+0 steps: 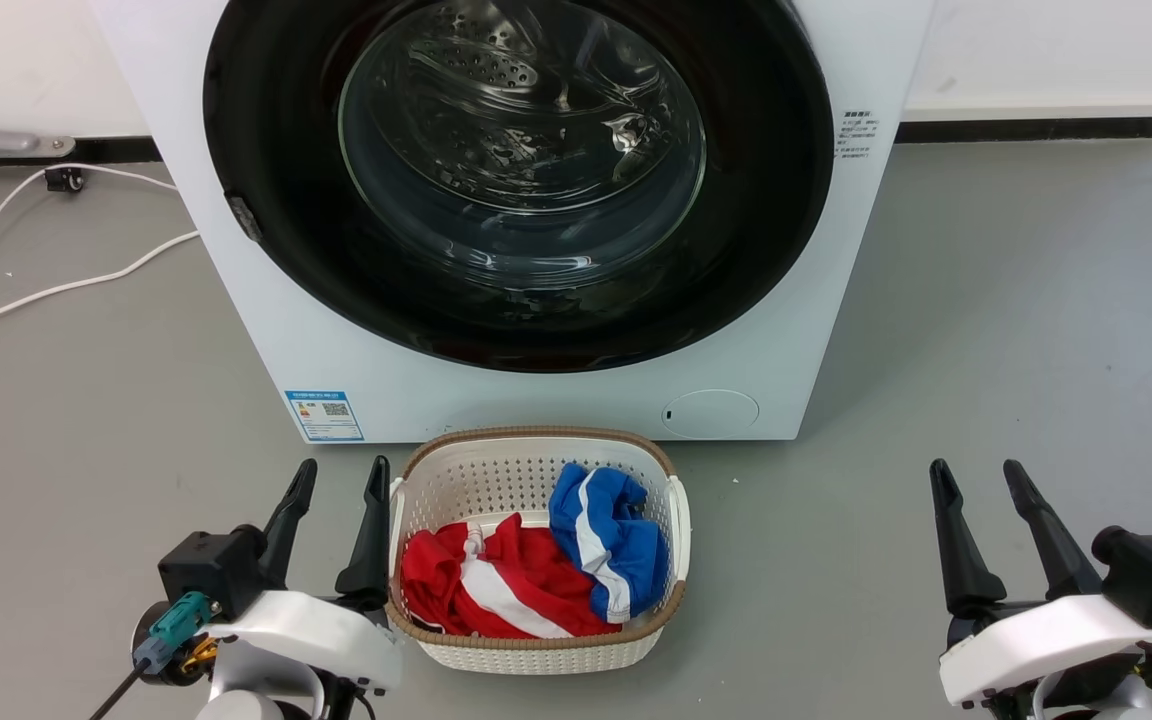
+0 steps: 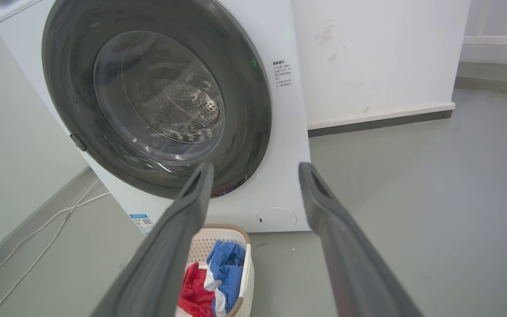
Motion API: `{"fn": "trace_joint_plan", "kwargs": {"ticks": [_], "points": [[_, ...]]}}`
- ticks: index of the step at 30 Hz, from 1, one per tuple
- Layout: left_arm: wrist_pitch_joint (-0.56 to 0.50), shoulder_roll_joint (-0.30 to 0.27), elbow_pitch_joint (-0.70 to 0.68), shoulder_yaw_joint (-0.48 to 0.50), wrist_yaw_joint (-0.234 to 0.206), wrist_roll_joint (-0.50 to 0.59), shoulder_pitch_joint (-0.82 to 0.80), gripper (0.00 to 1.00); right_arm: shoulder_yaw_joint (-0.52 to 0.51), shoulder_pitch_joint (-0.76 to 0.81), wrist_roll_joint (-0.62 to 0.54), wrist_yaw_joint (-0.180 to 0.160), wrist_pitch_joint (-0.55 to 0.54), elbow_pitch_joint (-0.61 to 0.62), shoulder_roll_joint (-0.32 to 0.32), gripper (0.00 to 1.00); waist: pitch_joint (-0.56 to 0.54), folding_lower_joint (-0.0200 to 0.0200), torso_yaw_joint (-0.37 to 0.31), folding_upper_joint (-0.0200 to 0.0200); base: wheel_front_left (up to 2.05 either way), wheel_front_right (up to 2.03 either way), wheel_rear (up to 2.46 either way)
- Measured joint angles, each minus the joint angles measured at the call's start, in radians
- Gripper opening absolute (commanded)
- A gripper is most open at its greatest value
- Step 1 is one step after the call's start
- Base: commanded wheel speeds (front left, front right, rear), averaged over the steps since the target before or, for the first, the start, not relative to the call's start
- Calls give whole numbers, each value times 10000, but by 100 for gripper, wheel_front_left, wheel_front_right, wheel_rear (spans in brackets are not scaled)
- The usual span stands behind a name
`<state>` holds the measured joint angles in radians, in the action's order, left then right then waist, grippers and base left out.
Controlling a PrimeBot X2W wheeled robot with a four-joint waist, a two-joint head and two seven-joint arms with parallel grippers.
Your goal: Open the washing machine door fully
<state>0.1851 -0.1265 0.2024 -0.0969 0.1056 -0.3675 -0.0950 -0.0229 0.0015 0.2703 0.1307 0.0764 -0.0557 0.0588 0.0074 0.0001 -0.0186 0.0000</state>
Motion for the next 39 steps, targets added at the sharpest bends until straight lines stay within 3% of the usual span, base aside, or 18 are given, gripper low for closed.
{"fn": "trace_joint_plan", "kwargs": {"ticks": [14,39], "points": [[299,17,48,71,-86,936,-31,100,140,6,-1206,0,92,33,-31,100,-13,0,35,0,0,0,0],[734,125,245,232,88,2161,-29,100,65,101,-2186,2,407,-4,-59,100,-78,-1,32,0,0,0,0]]}}
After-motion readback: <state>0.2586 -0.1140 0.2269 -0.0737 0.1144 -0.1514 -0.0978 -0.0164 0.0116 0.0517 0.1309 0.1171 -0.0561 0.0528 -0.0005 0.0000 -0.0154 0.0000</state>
